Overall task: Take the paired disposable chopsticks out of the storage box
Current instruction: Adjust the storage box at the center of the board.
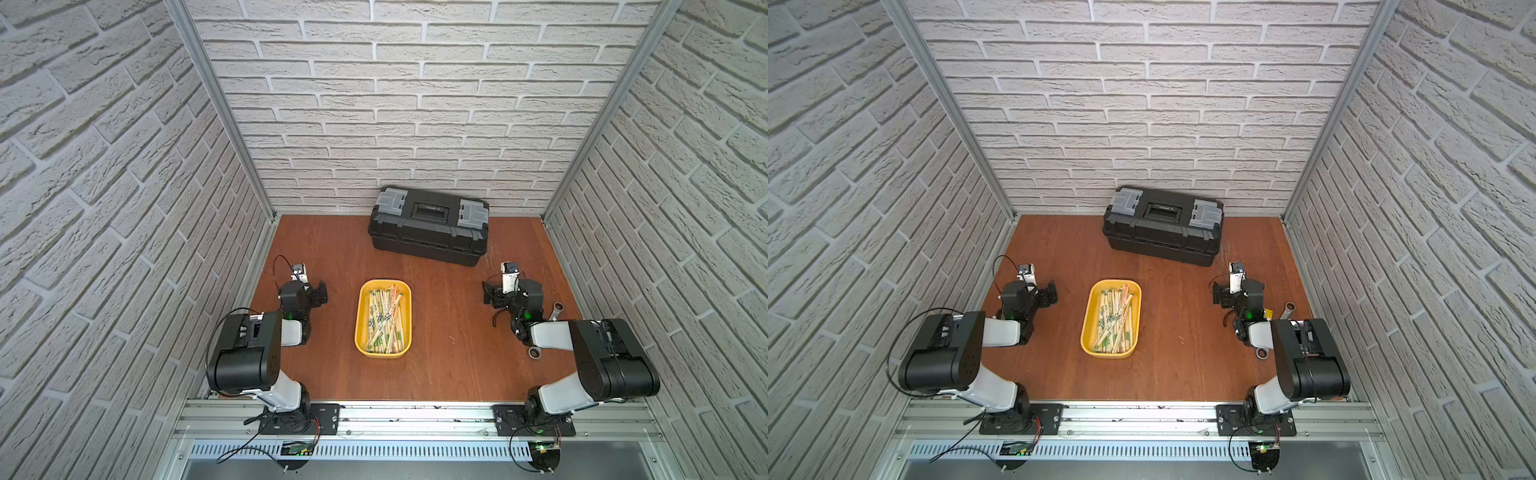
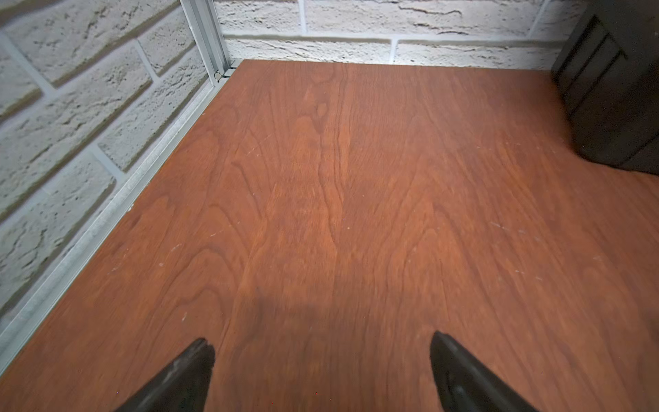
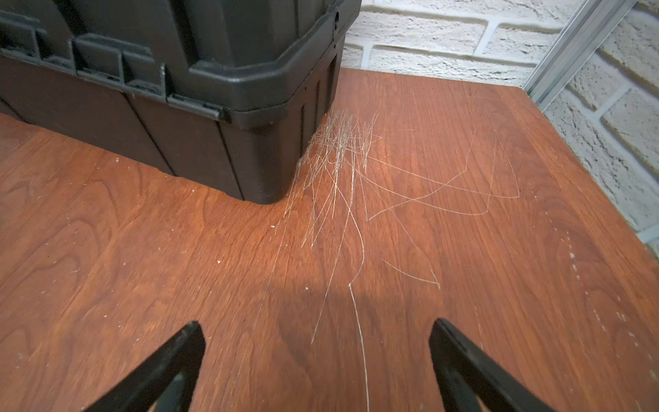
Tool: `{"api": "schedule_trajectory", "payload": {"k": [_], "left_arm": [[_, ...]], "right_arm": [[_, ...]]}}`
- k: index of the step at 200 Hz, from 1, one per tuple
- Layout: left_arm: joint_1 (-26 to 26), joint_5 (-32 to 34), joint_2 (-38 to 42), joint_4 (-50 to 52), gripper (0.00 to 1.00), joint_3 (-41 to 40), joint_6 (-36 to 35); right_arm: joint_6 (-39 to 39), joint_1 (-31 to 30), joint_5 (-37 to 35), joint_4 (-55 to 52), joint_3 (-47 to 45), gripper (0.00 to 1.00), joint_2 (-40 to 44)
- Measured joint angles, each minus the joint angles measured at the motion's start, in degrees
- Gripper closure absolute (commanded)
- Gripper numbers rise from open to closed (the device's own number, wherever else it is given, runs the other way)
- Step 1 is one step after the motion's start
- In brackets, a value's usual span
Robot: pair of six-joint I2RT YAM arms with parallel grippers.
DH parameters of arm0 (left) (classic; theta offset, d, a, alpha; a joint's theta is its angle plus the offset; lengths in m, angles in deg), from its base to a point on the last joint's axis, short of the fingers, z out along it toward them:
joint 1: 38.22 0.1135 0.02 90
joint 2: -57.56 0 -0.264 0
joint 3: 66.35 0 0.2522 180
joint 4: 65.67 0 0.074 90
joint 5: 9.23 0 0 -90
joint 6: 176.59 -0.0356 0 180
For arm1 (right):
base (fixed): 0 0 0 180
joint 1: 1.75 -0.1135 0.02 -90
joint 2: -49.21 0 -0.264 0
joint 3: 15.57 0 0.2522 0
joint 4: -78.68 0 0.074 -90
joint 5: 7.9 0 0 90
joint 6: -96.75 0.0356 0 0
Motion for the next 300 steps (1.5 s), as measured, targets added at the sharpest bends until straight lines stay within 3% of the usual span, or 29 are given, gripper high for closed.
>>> {"api": "schedule_trajectory", "payload": {"k": [192,238,260,300], "left_arm": [[0.7,-0.13,0.11,-0.66,0.02,0.7,-0.09],[0.7,3.5,8.28,14.86,0.02,8.7,1.05],[0.55,4.5,12.28,23.76,0.02,14.97,3.45],[-1.9,6.03,15.96,40.79,0.02,22.71,10.71]], "right_arm": [[1.01,0.15,0.02,1.68,0.7,0.01,-0.22],[4.13,0.35,-5.09,-5.95,0.59,0.01,13.22],[10.75,0.42,-10.73,-16.31,5.01,0.01,20.17],[23.21,0.61,-16.35,-36.11,16.31,0.01,24.55]]}}
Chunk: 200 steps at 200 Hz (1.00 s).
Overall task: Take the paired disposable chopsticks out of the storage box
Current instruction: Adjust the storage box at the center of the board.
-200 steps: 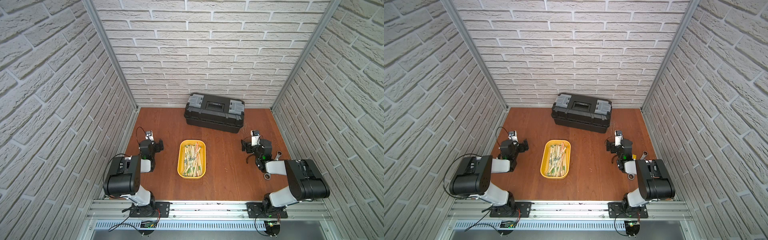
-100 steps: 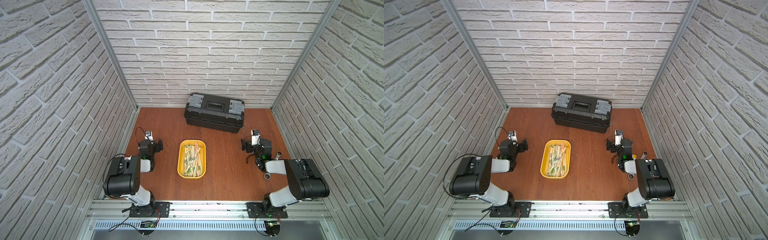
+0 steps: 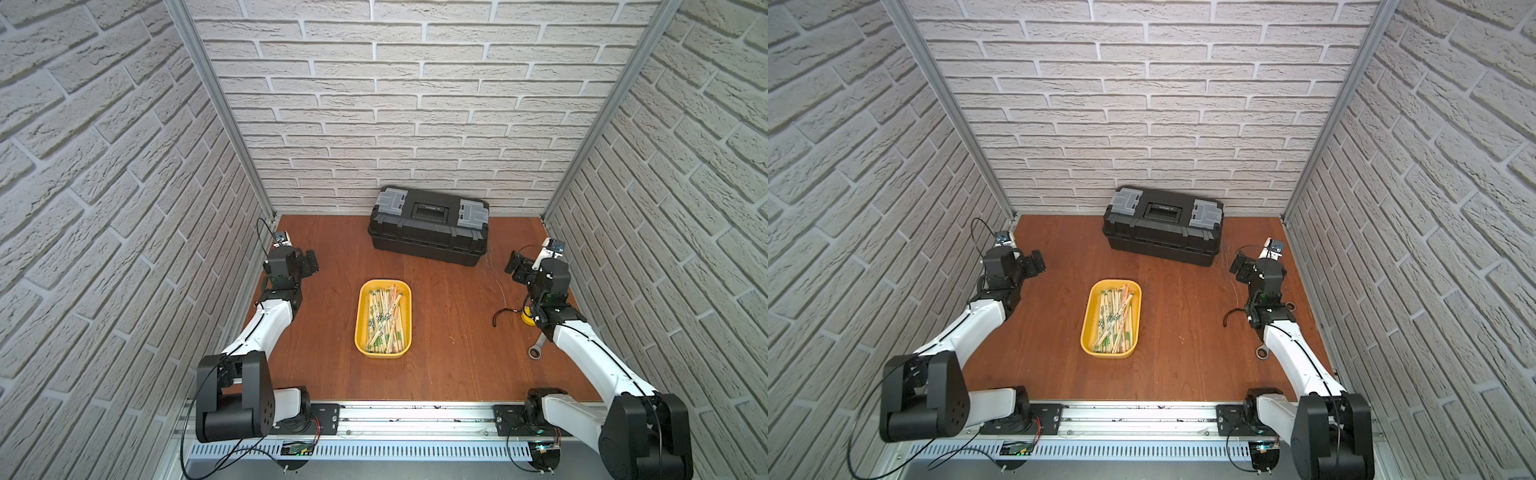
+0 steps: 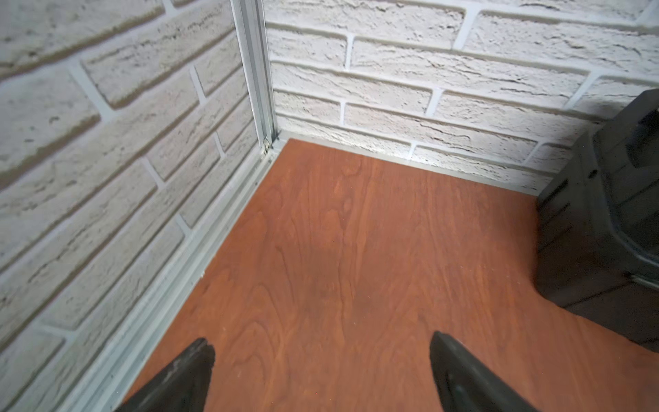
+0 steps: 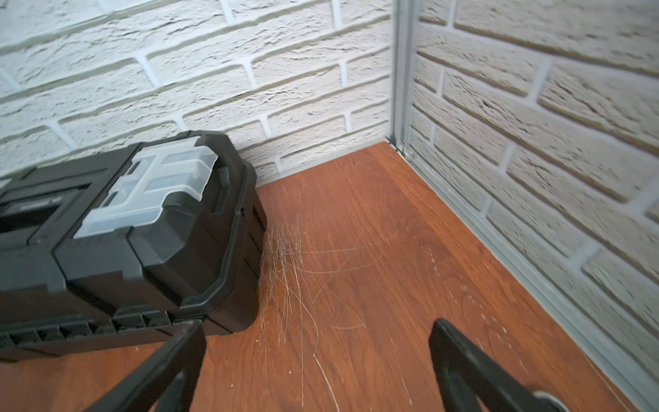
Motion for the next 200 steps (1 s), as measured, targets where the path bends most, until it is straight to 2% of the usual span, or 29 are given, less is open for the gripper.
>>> {"api": "schedule_trajectory", "payload": {"k": [23,58,111,145,171,200], "left_arm": [[-2.27,-0.09,1.75,11.02,0.02,3.02,5.55],[-6.4,-2.93,6.08,23.5,0.02,3.87,14.14],[-15.65,-7.67,15.26,28.74,0.02,-4.52,25.05],[-22.67,-8.76,14.97,28.46,0.02,-10.49,31.91],[-28.09,-8.66,11.58,26.03,0.02,-11.21,35.87],[-32.72,-8.17,7.19,21.86,0.02,-11.15,38.32]], "right_arm": [[2.49,0.02,2.27,-8.66,2.71,0.01,0.74],[3.54,0.02,10.45,-20.79,5.29,0.04,0.74],[5.29,-1.75,23.93,-32.5,5.38,0.11,0.74],[8.04,-9.97,27.47,-34.8,5.38,0.18,-0.17],[10.43,-18.34,27.87,-35.5,5.77,0.24,-2.89],[12.83,-23.85,27.65,-35.47,6.82,0.27,-5.88]]}}
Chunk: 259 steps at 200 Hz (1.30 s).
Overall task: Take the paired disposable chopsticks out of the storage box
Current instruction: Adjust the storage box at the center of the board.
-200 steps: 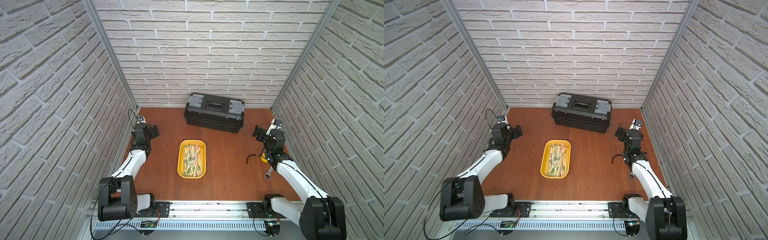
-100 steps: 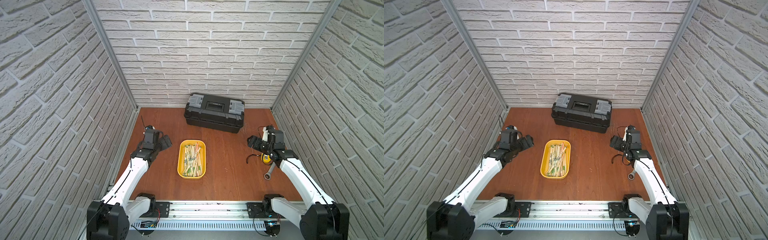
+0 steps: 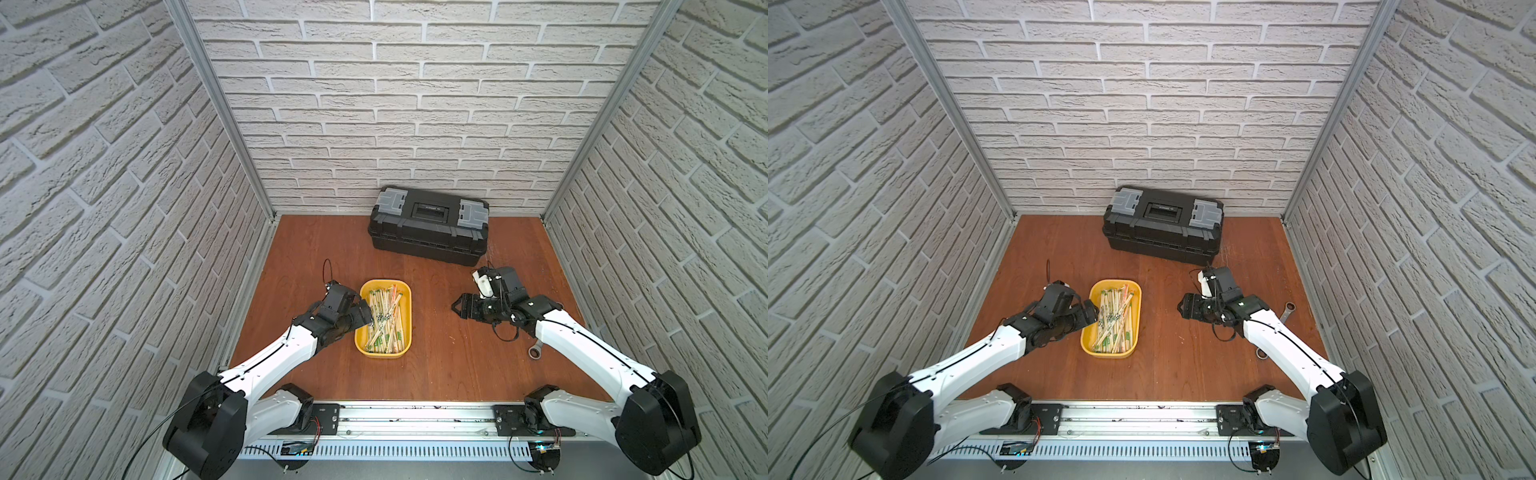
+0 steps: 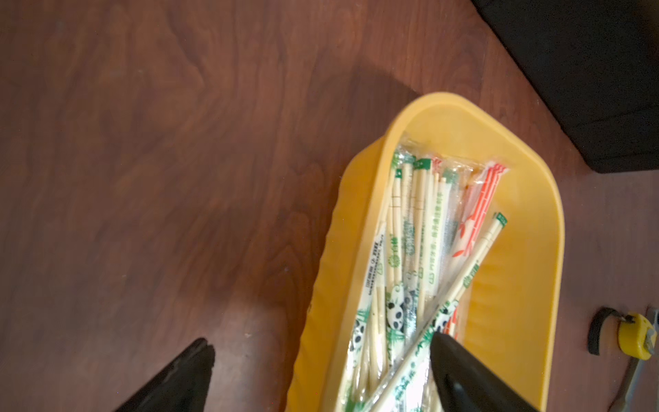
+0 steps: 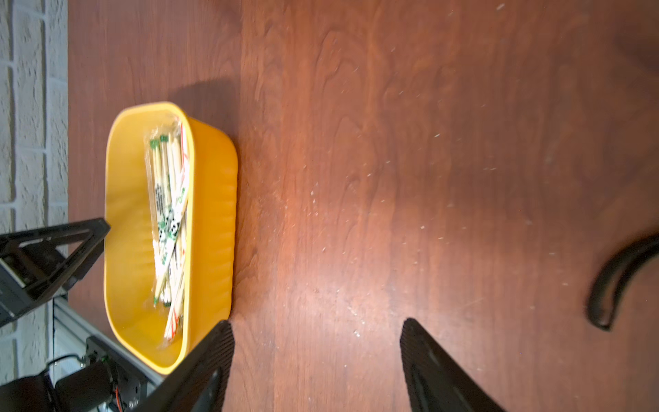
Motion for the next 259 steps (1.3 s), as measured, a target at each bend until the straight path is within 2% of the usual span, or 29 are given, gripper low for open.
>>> {"api": "schedule_trajectory", "payload": {"k": [75,107,135,156,184,224,259], "left_arm": [[-6.23,0.9,-8.59,-6.67,0.02,4.42,2.14],[-6.49,2.97,-8.2,-6.25,0.02,5.9,2.84],[-5.75,7.34,-4.39,-2.67,0.02,5.9,4.81],[-2.95,9.79,-1.14,0.66,0.02,5.92,5.6],[4.2,10.19,0.72,4.52,0.02,5.99,5.03],[13.99,6.36,-0.33,10.32,0.02,8.81,1.01],[16.85,1.75,-3.52,11.45,0.02,11.37,-2.69]], "right_arm": [[2.95,-5.33,-1.68,-0.02,4.85,0.31,-3.39],[3.85,-9.16,-2.45,-0.02,7.69,0.31,-5.51],[4.94,-13.07,-3.32,-0.17,10.47,0.33,-7.89],[6.12,-15.87,-4.04,-0.22,13.05,0.35,-10.03],[7.32,-19.41,-4.74,-0.24,17.2,0.39,-14.62],[9.42,-23.34,-5.35,-0.44,22.56,0.5,-22.64],[11.54,-25.11,-5.33,-0.39,24.96,0.58,-27.87]]}}
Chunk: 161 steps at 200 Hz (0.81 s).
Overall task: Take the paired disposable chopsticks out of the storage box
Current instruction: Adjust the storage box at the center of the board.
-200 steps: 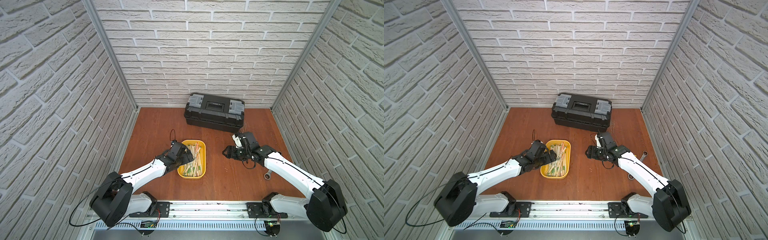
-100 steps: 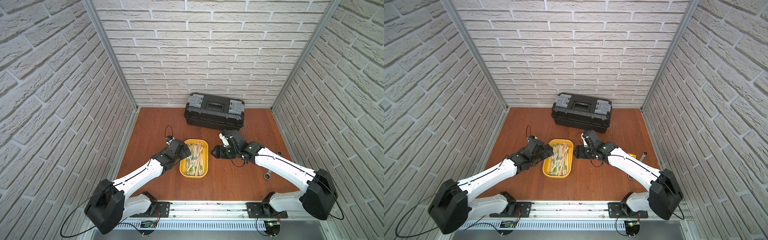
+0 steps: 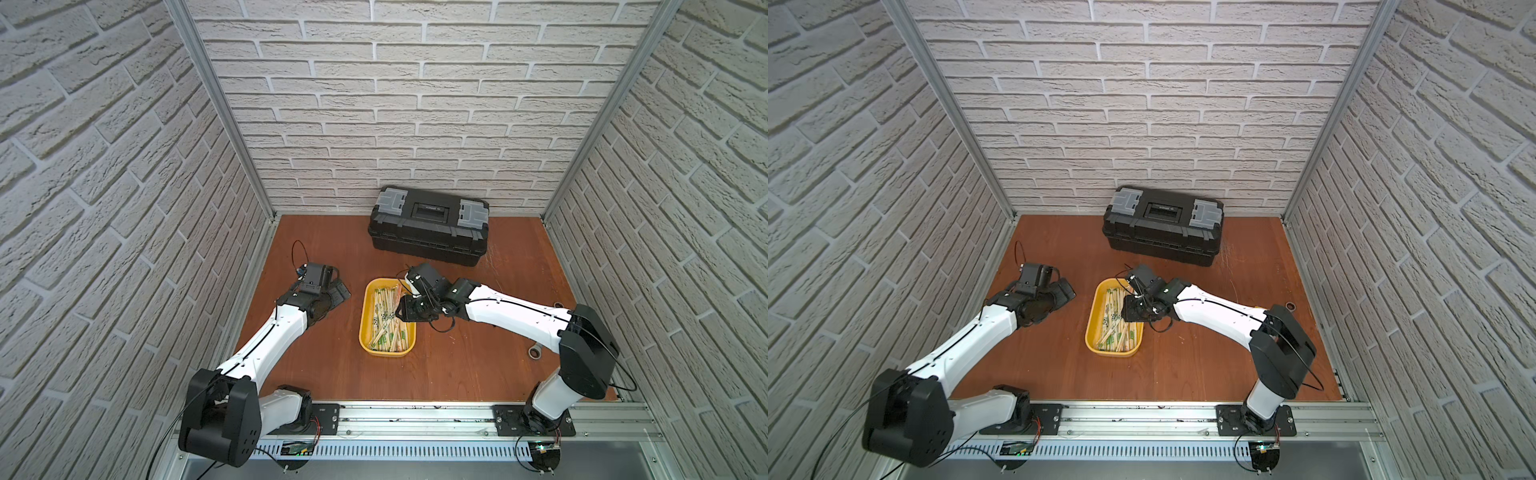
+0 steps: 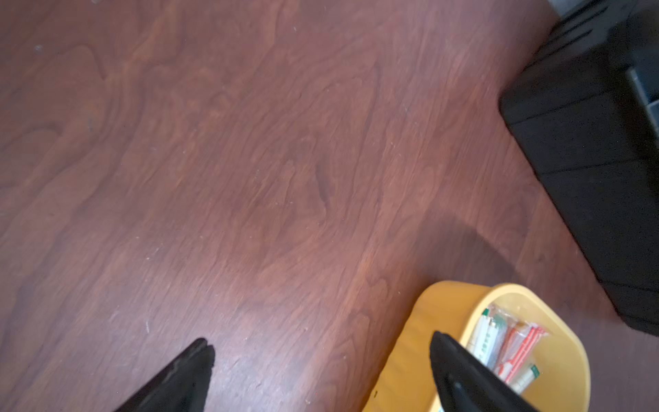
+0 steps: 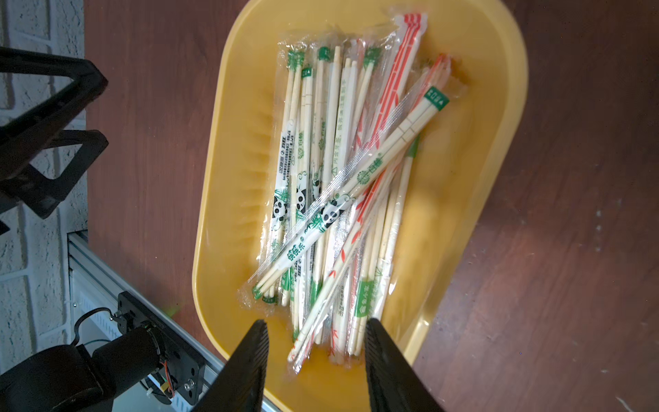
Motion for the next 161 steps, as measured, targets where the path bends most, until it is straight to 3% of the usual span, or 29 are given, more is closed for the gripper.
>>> {"api": "schedule_trajectory", "payload": {"k": [60,161], "left_arm": [[0.11,-4.83,-1.38,-0.15,0.02,-0.11,-2.01],[0.26,-6.75,-1.38,-1.33,0.02,-1.36,-2.64]], "right_arm": [[2.21,-0.7,-0.26,-0.02,3.78,0.63,-6.1],[3.43,-0.7,-0.5,-0.81,8.61,0.66,-13.14]]}}
